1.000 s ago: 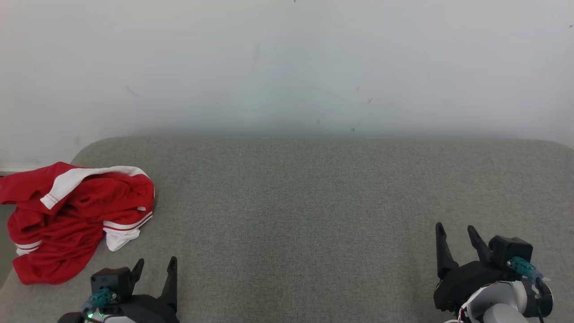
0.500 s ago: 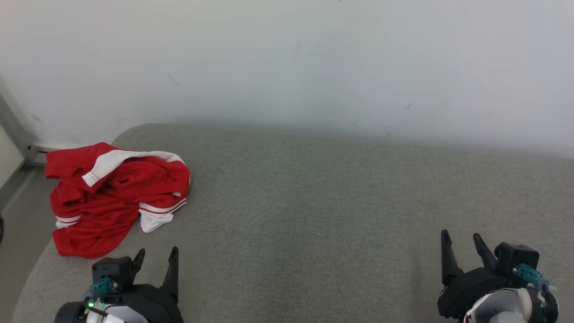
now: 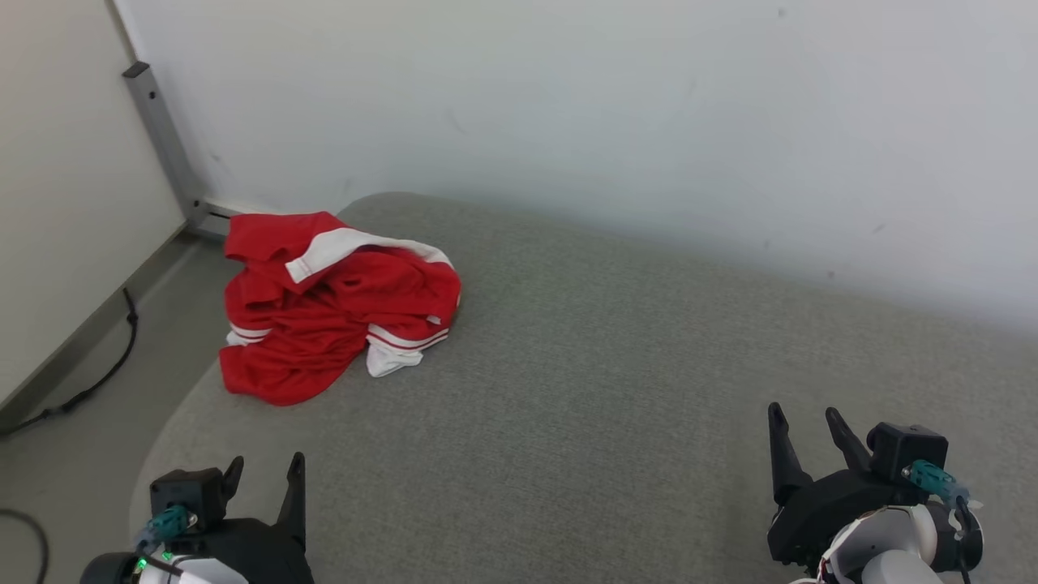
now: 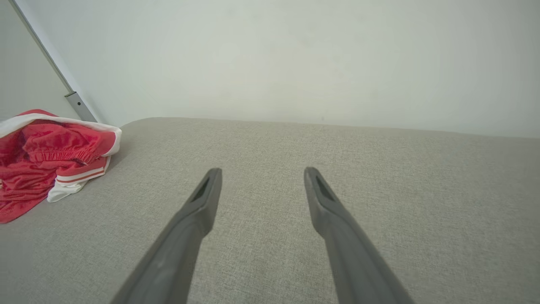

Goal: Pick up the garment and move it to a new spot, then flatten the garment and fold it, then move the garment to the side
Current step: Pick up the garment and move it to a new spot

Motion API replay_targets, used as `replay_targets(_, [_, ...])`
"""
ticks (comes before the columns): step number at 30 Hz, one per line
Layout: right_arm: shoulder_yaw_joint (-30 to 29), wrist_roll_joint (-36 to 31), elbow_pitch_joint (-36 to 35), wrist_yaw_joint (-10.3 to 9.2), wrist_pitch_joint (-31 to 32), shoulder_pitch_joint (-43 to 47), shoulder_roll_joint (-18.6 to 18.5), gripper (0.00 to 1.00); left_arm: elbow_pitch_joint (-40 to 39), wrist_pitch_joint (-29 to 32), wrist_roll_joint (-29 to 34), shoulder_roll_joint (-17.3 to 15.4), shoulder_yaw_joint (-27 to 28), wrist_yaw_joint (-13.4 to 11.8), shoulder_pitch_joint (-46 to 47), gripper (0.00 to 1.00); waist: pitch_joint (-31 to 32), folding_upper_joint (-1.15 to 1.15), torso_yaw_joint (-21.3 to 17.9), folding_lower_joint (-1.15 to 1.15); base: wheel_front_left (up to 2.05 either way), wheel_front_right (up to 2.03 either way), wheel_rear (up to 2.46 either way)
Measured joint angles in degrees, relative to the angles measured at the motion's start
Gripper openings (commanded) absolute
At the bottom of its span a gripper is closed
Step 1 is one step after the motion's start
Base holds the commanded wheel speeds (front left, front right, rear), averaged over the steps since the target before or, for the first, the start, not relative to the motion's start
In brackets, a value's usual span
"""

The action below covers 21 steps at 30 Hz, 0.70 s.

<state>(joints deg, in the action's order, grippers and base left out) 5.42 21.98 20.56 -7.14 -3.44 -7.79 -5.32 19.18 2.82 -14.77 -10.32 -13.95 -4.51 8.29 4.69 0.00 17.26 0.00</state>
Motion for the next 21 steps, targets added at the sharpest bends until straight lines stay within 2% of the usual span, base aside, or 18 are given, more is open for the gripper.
replay_targets(10, [0.8, -0.9, -0.4, 0.00, 1.1, 0.2, 1.0, 1.00, -0.3, 0.8, 0.1, -0.7, 0.1, 0.5, 0.3, 1.00, -0.1, 0.00, 7.2, 0.00, 0.00, 0.00, 0.00])
replay_targets(21, [0.3, -1.5, -2.1, 0.00, 2.4, 1.6, 1.0, 1.00, -0.2, 1.8, -0.1, 1.0, -1.4, 0.6, 0.3, 1.00, -0.6, 0.00, 9.3, 0.00, 0.00, 0.00, 0.00])
